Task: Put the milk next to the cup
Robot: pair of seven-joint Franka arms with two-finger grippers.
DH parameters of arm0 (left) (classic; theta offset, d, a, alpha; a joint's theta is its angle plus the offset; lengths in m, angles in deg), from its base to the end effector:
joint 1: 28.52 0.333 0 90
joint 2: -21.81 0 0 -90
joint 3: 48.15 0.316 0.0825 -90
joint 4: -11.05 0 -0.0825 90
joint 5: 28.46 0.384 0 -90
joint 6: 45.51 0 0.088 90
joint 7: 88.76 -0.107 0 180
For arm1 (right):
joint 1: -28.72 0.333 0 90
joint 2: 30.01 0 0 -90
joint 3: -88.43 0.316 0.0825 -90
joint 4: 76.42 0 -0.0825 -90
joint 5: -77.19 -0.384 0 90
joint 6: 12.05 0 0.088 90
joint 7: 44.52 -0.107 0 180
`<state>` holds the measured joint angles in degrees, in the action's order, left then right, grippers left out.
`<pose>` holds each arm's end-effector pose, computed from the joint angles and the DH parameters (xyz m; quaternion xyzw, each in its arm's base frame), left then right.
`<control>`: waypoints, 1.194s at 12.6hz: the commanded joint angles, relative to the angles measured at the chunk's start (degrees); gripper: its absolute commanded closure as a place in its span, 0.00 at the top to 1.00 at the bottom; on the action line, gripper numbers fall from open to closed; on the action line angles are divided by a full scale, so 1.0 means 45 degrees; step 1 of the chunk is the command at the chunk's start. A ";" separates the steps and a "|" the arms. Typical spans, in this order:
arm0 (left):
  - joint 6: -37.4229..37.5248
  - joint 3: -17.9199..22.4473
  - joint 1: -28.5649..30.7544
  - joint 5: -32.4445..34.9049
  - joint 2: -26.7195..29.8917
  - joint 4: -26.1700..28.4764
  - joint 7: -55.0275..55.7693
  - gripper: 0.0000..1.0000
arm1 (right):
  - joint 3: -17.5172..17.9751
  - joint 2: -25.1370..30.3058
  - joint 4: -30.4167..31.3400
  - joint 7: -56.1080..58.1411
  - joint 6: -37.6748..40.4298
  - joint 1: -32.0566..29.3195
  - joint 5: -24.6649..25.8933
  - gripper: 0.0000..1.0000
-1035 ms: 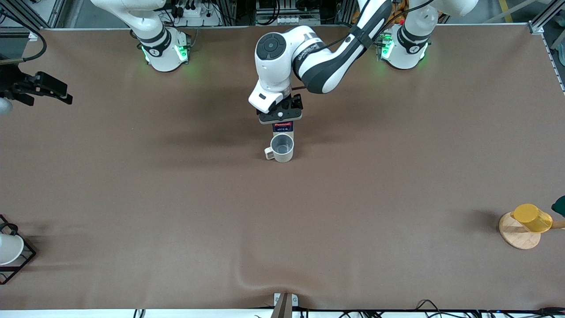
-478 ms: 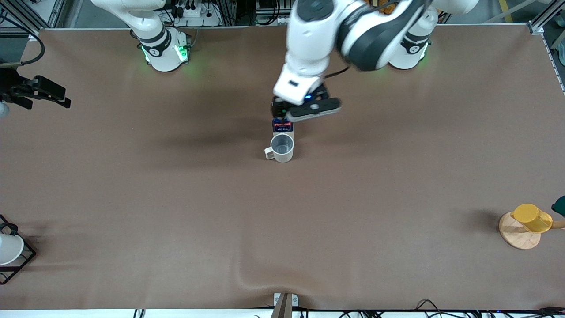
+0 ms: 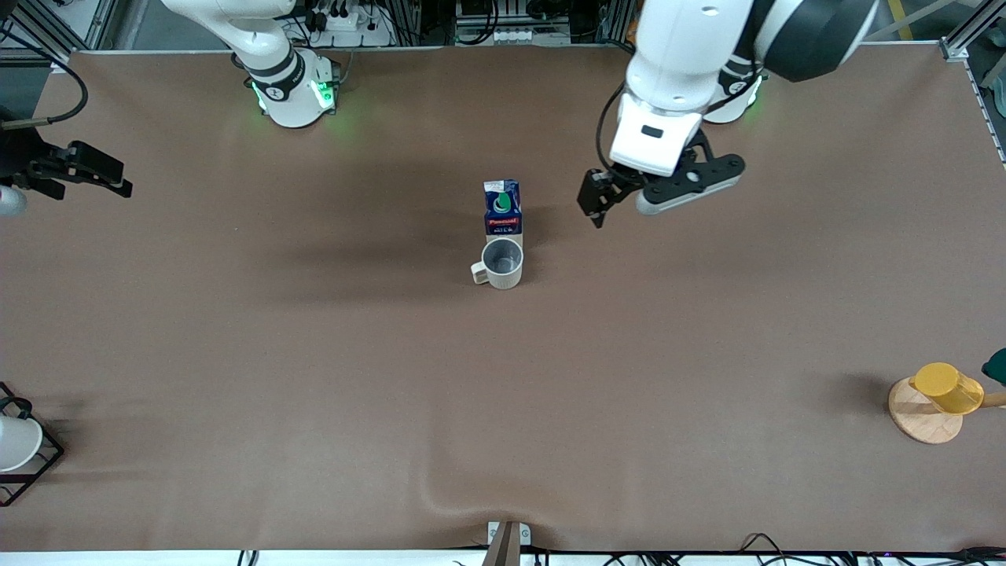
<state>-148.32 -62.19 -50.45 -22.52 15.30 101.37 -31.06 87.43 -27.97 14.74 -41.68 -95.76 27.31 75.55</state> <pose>0.5007 -0.3431 0.5788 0.9813 0.1810 0.0641 0.0137 0.5311 -0.0192 0.6254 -0.9988 -0.0047 0.0465 0.0167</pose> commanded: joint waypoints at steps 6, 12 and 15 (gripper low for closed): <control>0.1262 -0.0043 0.2546 0.0359 0.0879 -0.0091 -0.3739 1.00 | 0.0185 0.0230 -0.0083 -0.0026 0.0692 -0.0235 -0.0144 1.00; 0.1713 -0.0121 0.5436 -0.0012 0.1212 -0.0285 -0.7776 1.00 | 0.0165 0.0133 -0.0767 -0.0046 0.1260 -0.0235 -0.0124 1.00; 0.1848 0.0541 0.5692 -0.0519 0.1640 -0.0267 -0.8948 1.00 | 0.0146 0.0132 -0.0767 -0.0046 0.1260 -0.0293 -0.0124 1.00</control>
<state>-141.85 -60.89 -25.56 -23.19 20.65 100.14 -67.53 87.49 -27.43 11.87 -41.73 -90.92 27.31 75.55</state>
